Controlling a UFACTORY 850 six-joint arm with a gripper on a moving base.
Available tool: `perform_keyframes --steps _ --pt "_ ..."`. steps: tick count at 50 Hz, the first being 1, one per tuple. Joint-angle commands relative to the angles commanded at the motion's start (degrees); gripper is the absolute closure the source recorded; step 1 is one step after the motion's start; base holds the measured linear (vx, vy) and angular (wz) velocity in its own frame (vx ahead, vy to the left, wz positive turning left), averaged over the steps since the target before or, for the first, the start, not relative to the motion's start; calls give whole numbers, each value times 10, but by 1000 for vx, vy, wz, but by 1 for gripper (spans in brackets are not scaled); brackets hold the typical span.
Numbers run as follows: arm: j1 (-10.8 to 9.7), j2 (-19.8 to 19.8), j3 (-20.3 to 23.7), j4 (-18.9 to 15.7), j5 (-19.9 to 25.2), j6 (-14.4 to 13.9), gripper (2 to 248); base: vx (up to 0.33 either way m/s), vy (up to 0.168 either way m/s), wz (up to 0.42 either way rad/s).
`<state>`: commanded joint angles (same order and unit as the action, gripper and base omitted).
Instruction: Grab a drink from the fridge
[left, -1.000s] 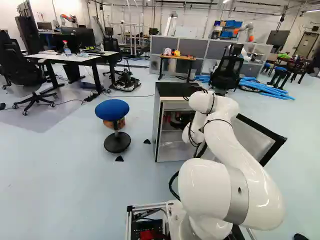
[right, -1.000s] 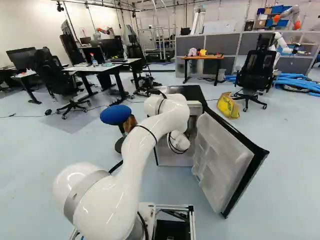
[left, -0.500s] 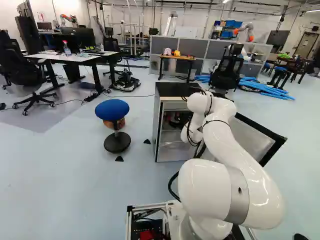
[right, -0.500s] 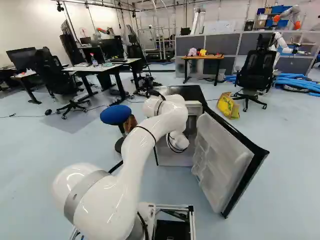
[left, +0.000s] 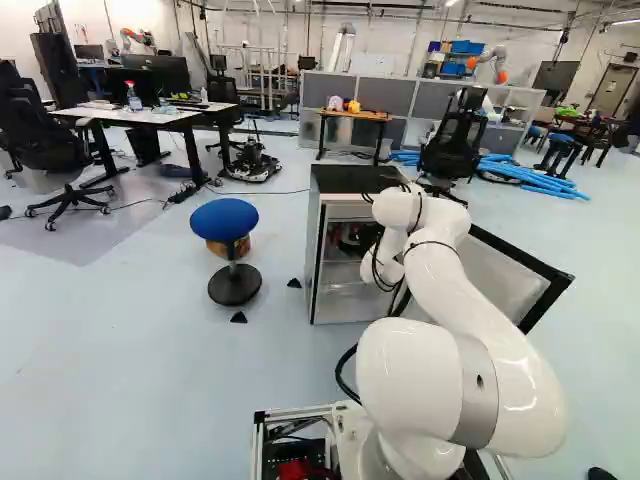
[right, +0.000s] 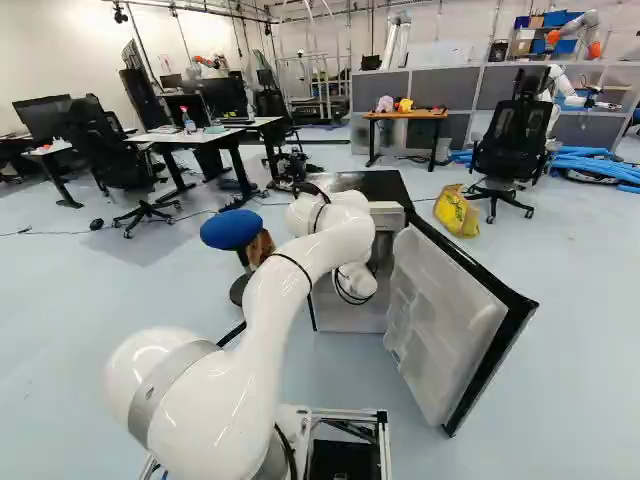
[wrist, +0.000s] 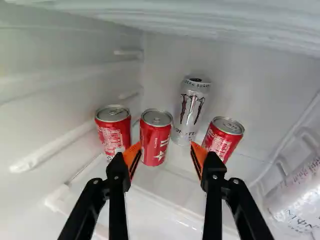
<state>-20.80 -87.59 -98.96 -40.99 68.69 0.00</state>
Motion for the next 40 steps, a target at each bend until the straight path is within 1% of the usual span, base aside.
perform_keyframes --steps 24,40 --pt "14 -16 -30 0 0 0 96 0 0 0" --pt "18 -30 -55 0 0 0 96 0 0 0"
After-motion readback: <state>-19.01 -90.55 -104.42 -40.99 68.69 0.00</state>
